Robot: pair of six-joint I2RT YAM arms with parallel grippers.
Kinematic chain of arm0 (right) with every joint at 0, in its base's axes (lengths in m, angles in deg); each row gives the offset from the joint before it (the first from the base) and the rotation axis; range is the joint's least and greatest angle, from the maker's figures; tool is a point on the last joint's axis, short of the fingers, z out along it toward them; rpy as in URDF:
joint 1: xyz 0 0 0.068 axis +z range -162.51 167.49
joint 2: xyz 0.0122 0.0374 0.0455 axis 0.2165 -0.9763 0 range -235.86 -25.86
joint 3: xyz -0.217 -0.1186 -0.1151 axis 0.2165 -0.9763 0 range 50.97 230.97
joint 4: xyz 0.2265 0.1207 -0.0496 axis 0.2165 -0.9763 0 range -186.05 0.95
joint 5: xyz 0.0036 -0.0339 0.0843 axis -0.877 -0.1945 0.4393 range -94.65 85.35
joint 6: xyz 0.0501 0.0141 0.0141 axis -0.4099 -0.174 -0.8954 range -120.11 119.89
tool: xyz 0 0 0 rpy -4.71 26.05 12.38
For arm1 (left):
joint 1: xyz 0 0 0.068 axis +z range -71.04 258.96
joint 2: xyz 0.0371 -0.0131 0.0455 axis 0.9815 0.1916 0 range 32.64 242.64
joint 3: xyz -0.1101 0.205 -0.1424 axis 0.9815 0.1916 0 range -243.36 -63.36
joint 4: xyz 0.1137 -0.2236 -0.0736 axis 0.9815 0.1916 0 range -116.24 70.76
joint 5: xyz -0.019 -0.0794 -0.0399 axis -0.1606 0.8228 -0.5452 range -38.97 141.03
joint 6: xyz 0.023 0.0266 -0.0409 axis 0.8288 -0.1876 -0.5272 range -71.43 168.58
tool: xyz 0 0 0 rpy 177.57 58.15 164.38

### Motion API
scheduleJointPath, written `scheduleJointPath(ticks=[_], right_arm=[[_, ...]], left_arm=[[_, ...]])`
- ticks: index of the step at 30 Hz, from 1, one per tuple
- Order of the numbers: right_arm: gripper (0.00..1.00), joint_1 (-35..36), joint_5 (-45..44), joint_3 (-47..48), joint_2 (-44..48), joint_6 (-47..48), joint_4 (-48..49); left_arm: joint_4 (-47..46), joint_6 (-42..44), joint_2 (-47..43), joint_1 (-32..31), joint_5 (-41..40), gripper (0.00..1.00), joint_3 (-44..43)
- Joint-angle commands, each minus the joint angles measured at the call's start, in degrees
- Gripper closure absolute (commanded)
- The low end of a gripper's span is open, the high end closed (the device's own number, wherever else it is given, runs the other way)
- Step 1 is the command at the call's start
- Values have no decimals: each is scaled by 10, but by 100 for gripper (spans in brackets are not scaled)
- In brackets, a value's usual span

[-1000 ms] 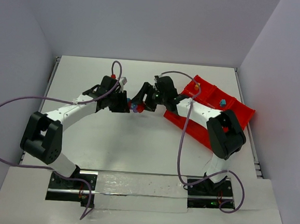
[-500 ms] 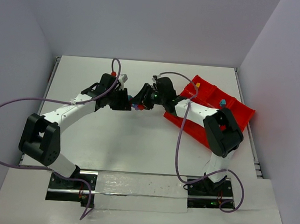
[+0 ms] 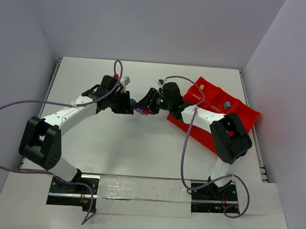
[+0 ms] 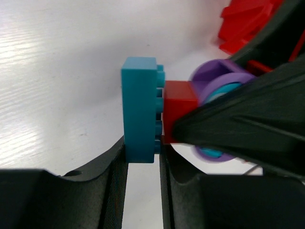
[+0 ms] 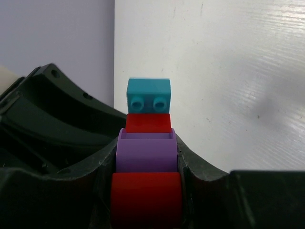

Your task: Sort the legos into containers by color

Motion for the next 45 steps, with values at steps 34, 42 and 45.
scheduleJointPath(ticks=[34,42,45], right_arm=[[100,-218,-263,80,292,340,-416],[100,-171,-208,109,265,408,-446],[100,-83,-216,147,203,432,-465]], left_arm=[[78,59,102,-25,40,100,-196],[71,24,129,-36,50,100,-228],[67,13,118,-22,63,100,-218]])
